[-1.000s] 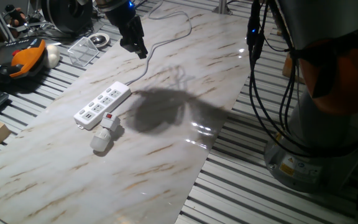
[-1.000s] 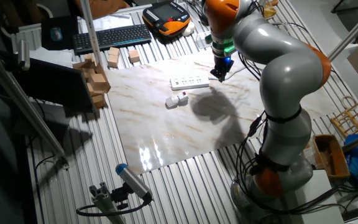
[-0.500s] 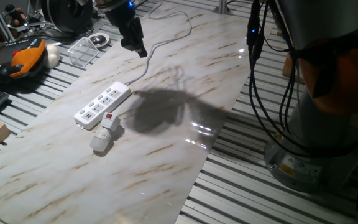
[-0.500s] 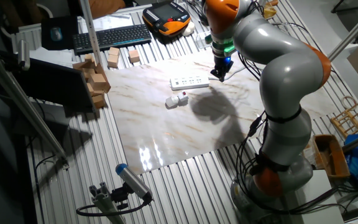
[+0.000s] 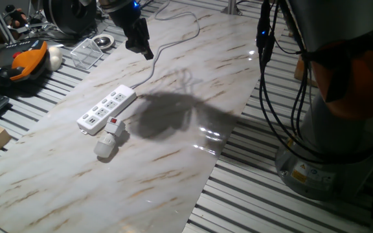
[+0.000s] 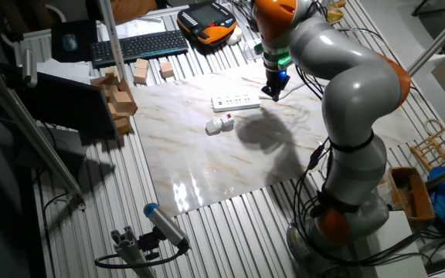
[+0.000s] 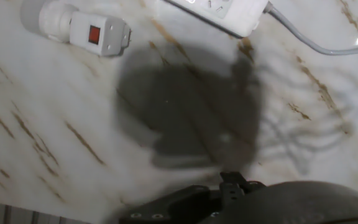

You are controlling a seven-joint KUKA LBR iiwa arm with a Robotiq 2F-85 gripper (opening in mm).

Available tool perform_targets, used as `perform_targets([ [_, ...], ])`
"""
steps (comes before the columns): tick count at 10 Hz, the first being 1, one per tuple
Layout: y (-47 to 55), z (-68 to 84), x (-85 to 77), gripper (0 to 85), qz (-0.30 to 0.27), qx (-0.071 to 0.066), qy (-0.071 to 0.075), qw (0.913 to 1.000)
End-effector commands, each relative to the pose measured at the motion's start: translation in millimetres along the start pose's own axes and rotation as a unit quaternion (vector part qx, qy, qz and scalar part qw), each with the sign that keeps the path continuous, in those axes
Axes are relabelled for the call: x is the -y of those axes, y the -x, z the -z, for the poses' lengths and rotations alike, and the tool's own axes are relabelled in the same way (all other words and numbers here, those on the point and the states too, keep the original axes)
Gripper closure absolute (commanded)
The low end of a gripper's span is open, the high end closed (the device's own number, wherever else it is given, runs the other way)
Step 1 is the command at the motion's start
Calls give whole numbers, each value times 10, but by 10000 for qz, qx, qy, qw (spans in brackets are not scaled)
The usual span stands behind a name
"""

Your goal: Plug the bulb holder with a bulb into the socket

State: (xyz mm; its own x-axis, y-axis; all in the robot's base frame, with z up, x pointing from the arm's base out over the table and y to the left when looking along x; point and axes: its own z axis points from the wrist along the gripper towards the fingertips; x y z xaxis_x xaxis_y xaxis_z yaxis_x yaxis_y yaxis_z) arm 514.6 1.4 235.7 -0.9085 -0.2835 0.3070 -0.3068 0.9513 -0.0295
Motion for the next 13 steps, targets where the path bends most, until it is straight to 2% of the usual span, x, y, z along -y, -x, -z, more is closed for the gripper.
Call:
perform_targets([
  [1,0,2,3,850,-138,7,-2,9999],
  [3,-1,2,3,850,-312,31,-1,9995],
  [4,-1,2,3,850,-552,439,129,9974],
  [5,-1,2,3,850,-1003,795,273,9914],
  [6,-1,2,3,850,-1288,589,62,9899],
  [7,-1,2,3,850,-1276,385,138,9910],
  [8,-1,2,3,850,-1207,250,321,9919],
  [9,-1,2,3,850,-1132,245,448,9923],
  [10,-1,2,3,850,-1062,371,559,9921],
  [11,-1,2,3,850,-1178,585,769,9883],
  [12,-1,2,3,850,-1432,697,788,9841],
  [13,-1,2,3,850,-1798,731,837,9774],
])
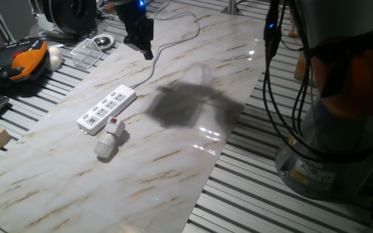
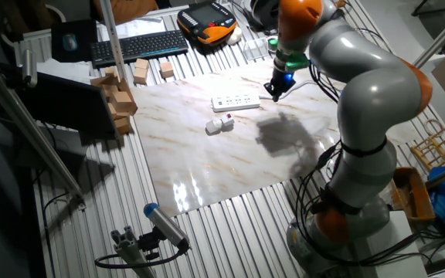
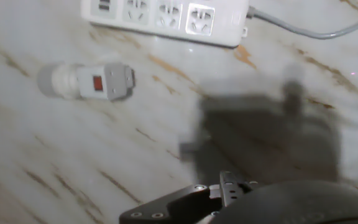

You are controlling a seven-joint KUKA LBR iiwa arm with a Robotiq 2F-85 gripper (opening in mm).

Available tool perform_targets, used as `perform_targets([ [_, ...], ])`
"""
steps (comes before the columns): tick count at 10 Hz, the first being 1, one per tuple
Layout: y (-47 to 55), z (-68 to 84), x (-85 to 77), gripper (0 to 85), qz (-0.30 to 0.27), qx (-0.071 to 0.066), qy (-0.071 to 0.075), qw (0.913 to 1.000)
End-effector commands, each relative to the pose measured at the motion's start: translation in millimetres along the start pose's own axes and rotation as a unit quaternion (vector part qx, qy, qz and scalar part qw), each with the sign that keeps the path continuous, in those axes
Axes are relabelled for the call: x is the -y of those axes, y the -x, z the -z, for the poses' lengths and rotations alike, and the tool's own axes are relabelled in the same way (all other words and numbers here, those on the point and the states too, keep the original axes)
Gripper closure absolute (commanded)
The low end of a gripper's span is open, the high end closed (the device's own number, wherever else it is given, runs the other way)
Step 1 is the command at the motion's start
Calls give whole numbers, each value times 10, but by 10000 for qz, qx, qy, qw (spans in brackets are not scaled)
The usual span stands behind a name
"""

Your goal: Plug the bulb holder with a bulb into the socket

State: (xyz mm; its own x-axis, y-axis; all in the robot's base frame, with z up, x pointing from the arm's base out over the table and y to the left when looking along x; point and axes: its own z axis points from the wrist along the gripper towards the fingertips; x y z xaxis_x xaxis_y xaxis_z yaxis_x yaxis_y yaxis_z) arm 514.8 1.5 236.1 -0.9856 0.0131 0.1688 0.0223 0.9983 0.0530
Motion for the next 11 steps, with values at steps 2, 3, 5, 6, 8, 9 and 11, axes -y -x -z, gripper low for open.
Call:
perform_targets([
  [2,0,-2,4,850,-1121,-55,226,9934],
  [3,0,-2,4,850,-1435,-38,175,9895],
  [5,90,-32,-235,850,-2348,113,374,9713],
  [6,133,-101,-343,850,-2524,206,334,9668],
  [8,244,-232,-497,850,-2828,140,410,9582],
  [9,268,-317,-595,850,-3087,88,480,9499],
  [11,244,-386,-684,850,-3450,249,408,9374],
])
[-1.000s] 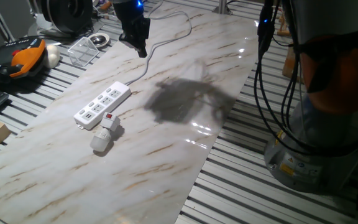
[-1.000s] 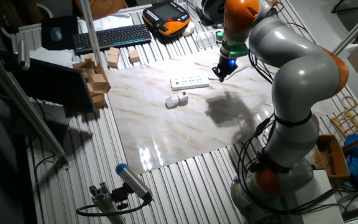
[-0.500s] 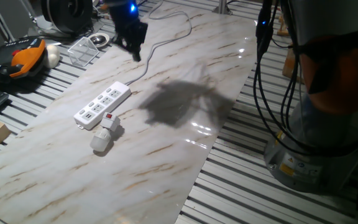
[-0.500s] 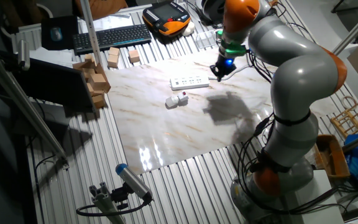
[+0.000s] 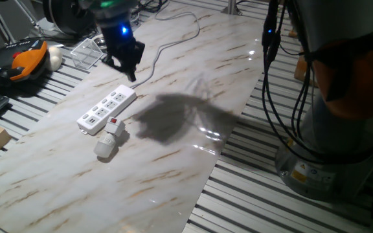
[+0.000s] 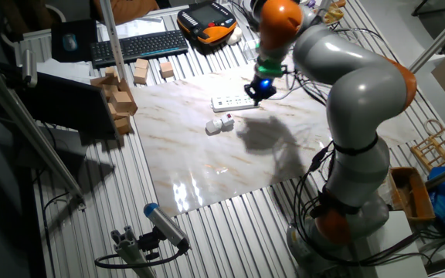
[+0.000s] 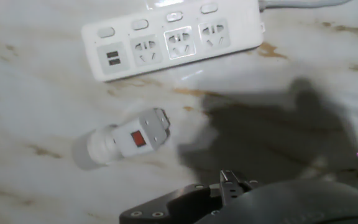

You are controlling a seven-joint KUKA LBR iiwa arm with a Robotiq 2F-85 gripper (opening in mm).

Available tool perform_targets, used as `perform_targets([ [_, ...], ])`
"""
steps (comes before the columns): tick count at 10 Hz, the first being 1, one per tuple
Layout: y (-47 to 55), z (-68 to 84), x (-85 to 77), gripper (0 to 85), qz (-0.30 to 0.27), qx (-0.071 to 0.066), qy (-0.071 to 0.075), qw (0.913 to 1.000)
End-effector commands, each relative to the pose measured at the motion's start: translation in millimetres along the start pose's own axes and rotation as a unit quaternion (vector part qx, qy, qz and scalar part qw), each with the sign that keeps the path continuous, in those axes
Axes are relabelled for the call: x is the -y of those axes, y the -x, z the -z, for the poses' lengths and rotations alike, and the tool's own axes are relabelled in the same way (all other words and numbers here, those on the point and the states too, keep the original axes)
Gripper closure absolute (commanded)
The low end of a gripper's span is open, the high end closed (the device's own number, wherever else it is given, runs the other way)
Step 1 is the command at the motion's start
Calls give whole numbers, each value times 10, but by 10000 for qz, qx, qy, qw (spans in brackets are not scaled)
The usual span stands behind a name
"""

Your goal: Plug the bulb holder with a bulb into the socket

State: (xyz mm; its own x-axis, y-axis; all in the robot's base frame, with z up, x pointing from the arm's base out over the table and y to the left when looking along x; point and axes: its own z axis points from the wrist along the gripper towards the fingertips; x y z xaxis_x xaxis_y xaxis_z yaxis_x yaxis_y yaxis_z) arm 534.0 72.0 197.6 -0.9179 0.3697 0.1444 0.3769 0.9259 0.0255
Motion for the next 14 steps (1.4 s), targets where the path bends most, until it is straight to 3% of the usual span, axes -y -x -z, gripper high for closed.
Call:
perform_targets([
  [1,0,-1,4,850,-1922,149,306,9808],
  [3,0,-1,4,850,-2390,123,457,9699],
  [5,0,-1,4,850,-2380,183,454,9700],
  [7,0,-1,4,850,-2330,154,496,9711],
  [9,0,-1,4,850,-1788,-53,480,9827],
  [10,0,-1,4,850,-1416,-237,430,9887],
  [11,0,-1,4,850,-1194,-490,519,9903],
  [12,0,-1,4,850,-992,-610,542,9917],
  [13,0,-1,4,850,-878,-595,485,9932],
  [14,0,-1,4,850,-685,-434,354,9961],
])
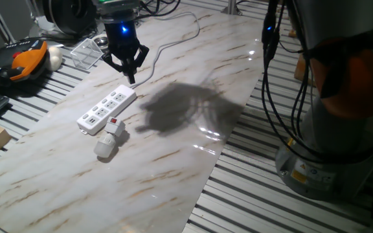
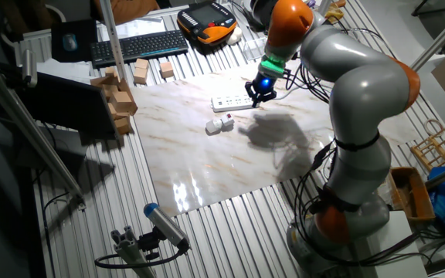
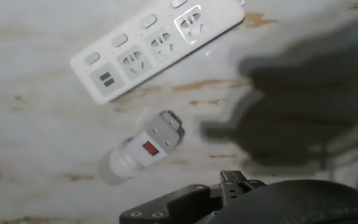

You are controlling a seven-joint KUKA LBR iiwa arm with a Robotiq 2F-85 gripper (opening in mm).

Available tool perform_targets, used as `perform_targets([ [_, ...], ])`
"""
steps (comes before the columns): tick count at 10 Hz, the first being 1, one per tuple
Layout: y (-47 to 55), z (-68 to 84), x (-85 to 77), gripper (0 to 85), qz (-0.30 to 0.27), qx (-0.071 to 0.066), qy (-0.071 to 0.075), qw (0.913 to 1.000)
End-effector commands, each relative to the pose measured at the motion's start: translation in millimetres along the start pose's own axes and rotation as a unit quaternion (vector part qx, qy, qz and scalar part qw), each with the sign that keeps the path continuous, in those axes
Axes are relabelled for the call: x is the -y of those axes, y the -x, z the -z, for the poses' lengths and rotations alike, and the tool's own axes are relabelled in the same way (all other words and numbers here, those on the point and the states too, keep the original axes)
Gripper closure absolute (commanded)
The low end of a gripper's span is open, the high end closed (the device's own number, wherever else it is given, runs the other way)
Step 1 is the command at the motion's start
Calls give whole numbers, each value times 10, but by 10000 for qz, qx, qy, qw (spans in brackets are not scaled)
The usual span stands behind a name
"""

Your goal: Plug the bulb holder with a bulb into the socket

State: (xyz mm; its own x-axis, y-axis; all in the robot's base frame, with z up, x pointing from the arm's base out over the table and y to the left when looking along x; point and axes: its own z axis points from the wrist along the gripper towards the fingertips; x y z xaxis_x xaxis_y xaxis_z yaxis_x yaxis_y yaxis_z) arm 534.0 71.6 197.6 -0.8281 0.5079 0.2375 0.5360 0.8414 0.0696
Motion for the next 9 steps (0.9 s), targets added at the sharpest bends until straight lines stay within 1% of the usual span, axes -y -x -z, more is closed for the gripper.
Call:
perform_targets([
  [1,0,0,1,850,226,203,-28,9995],
  [2,0,0,1,850,240,328,-41,9992],
  [3,0,0,1,850,170,226,23,9996],
  [4,0,0,1,850,-164,107,43,9998],
  [6,0,0,1,850,-815,92,40,9966],
  [7,-39,-33,-115,680,-1133,127,34,9935],
  [8,-92,-151,-335,680,-1444,260,14,9892],
  [9,-97,-251,-467,510,-1620,292,28,9864],
])
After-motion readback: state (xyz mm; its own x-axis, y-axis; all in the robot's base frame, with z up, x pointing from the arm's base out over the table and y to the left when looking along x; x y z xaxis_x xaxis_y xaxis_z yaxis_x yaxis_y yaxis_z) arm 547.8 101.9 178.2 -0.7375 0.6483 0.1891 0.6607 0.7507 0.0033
